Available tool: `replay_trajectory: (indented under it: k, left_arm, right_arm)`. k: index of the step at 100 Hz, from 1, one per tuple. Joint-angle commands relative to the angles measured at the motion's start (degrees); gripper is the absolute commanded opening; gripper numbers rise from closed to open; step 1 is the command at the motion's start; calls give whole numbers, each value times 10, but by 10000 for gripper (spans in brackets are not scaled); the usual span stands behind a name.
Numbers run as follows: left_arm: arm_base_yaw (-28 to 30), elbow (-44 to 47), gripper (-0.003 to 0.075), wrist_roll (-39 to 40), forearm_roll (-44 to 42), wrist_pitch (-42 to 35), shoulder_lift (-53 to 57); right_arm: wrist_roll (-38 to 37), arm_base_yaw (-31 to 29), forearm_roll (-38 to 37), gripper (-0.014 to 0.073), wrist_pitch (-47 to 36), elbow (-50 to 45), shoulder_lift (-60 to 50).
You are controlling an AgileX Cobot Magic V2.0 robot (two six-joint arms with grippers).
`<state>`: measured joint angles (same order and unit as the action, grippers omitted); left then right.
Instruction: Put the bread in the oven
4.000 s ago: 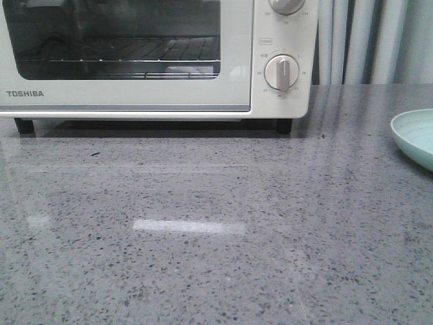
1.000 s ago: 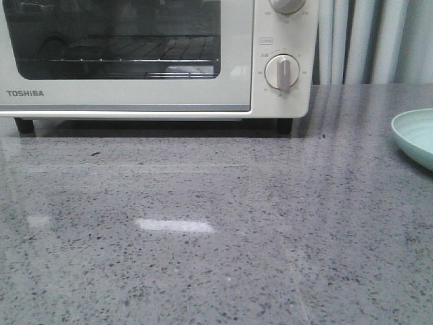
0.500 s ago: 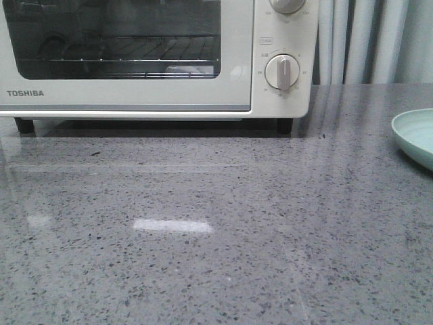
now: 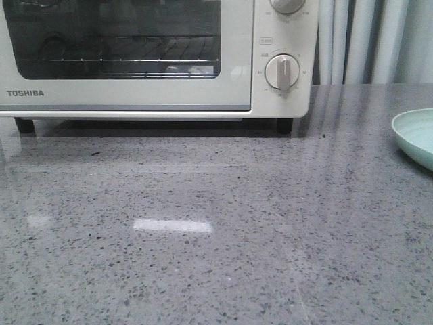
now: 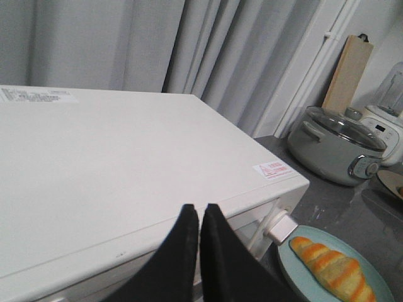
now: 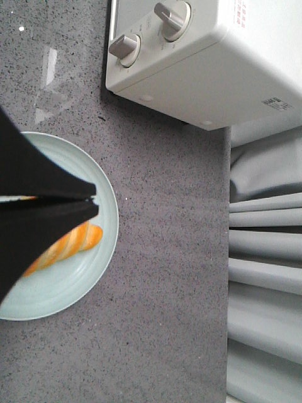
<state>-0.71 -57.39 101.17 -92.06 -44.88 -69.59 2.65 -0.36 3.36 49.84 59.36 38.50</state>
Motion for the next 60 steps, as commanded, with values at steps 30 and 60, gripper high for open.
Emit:
replay_trajectory:
  k: [30, 60]
  left_arm:
    - [-2, -21, -22, 1, -30, -7, -18]
    - [-2, -21, -22, -14, -34, 12, -32]
  right_arm:
    - [4, 2, 2, -57, -39, 20, 5]
    - [4, 2, 3, -57, -39, 20, 5]
